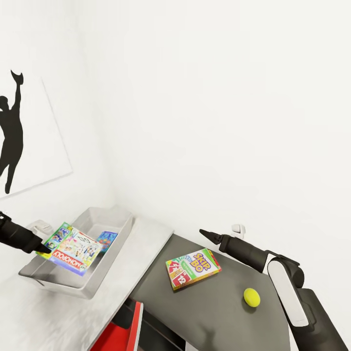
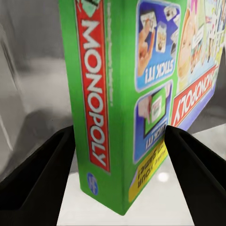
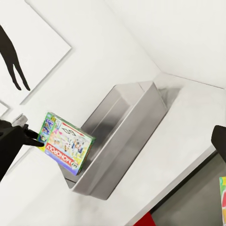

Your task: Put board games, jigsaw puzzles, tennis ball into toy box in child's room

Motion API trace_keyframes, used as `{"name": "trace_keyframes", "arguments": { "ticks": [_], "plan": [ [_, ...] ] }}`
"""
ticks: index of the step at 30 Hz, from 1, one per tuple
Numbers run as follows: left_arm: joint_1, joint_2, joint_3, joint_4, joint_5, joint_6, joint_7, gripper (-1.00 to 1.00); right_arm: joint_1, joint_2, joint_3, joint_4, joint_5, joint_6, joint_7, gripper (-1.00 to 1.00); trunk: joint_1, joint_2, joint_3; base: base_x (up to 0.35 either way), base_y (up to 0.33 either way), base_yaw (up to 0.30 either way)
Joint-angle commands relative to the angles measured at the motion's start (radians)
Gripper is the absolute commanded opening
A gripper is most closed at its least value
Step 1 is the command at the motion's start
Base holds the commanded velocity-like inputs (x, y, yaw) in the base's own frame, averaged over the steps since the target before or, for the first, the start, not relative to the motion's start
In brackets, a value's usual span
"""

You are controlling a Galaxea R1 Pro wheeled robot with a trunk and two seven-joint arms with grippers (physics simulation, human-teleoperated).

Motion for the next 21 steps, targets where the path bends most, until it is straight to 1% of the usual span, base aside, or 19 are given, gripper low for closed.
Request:
{"name": "trace_keyframes", "arguments": {
  "ticks": [1, 9, 21],
  "plan": [
    [0.000, -0.001, -0.003, 0.012, -0.004, 0.006, 0.001, -1.00, -0.001, 0.000, -0.001, 0.000, -0.002, 0.007, 0.001, 1.00, 0.001, -0.002, -0.002, 0.000, 0.000, 0.000],
    [0.003, -0.006, -0.001, 0.052, -0.004, -0.024, 0.036, -1.00, -0.001, 0.000, -0.001, 0.000, -0.002, 0.007, 0.001, 1.00, 0.001, -0.002, -0.002, 0.000, 0.000, 0.000],
    [0.003, -0.006, -0.001, 0.057, -0.003, -0.026, 0.045, -1.00, -0.001, 0.000, -0.001, 0.000, -0.005, 0.007, 0.001, 1.00, 0.001, -0.002, -0.002, 0.000, 0.000, 0.000]
  ]
}}
